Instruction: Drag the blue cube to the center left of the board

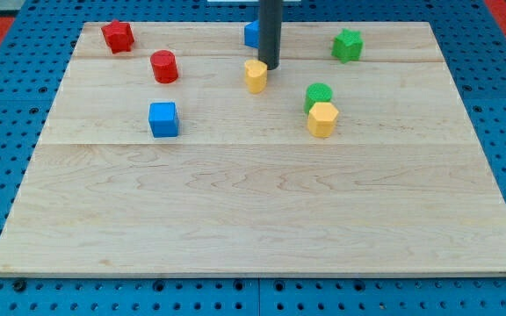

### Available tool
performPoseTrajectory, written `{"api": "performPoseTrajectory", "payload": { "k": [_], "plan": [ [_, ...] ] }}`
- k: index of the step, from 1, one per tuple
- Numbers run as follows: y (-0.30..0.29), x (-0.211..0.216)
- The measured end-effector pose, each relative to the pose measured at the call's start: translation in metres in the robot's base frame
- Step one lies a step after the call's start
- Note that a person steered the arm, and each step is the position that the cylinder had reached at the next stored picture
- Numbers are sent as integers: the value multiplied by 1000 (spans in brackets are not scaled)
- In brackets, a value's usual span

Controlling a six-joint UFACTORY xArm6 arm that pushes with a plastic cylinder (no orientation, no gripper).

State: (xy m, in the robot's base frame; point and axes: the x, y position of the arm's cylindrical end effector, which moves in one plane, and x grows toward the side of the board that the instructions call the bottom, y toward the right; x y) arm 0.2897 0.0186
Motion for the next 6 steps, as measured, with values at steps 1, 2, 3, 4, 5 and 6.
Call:
{"api": "performPoseTrajectory", "payload": {
  "k": [1,2,3,4,5,6],
  "plan": [
    [-54,-9],
    [-88,22],
    [-93,87],
    [-111,103],
    [-87,110],
    [-144,116]
  ]
}}
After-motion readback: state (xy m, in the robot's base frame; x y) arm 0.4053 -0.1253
